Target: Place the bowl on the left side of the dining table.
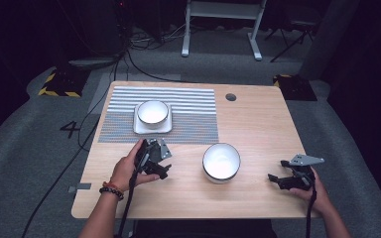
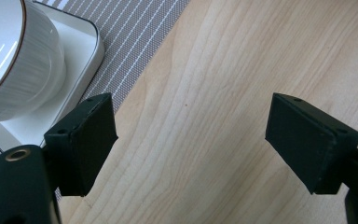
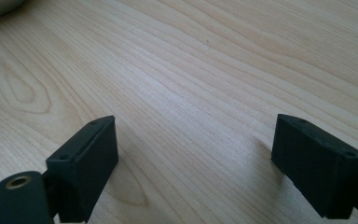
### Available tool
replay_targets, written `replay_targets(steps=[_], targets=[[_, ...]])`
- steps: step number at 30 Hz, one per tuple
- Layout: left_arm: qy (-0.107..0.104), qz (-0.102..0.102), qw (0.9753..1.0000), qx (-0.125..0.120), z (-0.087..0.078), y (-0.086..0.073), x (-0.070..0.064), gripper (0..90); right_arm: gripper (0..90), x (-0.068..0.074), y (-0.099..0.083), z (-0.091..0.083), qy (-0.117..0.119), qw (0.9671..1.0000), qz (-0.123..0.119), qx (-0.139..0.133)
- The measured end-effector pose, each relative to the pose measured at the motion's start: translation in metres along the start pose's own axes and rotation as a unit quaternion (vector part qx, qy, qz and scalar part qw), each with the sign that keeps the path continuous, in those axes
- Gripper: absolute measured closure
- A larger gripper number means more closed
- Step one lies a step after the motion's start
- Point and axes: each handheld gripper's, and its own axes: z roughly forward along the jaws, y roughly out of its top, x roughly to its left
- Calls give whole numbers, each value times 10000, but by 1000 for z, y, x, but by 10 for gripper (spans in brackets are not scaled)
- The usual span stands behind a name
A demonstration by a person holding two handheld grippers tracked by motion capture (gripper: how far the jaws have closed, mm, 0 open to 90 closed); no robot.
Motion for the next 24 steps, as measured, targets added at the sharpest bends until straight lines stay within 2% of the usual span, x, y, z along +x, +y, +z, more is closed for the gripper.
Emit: replay_targets(steps=[1, 3, 4, 5, 7, 10, 12, 13, 15, 17, 18, 19, 22, 24], targets=[[-14, 104, 9999, 108, -1, -1, 1, 163, 147, 0, 0, 0, 1, 10000, -11, -2], [71, 75, 9999, 66, 1, -3, 0, 163, 147, 0, 0, 0, -1, 10000, 1, 0], [1, 27, 10000, 73, 1, -5, -1, 163, 147, 0, 0, 0, -1, 10000, -3, 0], [32, 4, 9998, 176, 0, -6, -2, 163, 147, 0, 0, 0, -1, 10000, -5, -1], [83, 69, 9999, 76, 0, -9, -2, 163, 146, 0, 0, 0, 0, 10000, -11, -3], [16, -14, 9999, 161, -1, -12, -3, 163, 147, 0, 0, 0, -1, 10000, -10, -2], [99, 71, 9999, 106, -2, -14, -3, 163, 146, 0, 0, 0, 0, 10000, -23, -7], [46, 15, 9999, 88, -2, -16, -4, 163, 147, 0, 0, 0, -1, 10000, -20, -6], [130, 54, 9999, 47, -3, -18, -4, 163, 147, 0, 0, 0, -1, 10000, -18, -5], [59, -7, 10000, 78, -3, -20, -5, 163, 147, 0, 0, 0, -1, 10000, -20, -7], [124, 31, 9999, 45, -3, -21, -5, 163, 147, 0, 0, 0, -1, 10000, -18, -5], [77, 7, 9999, 121, -4, -22, -5, 163, 147, 0, 0, 0, -2, 10000, -11, -3], [100, -81, 9999, 56, -4, -26, -5, 163, 147, 0, 0, 0, -3, 10000, -28, -8], [139, -145, 9997, 158, -7, -29, -6, 163, 146, 0, 0, 0, 0, 10000, -18, -5]])
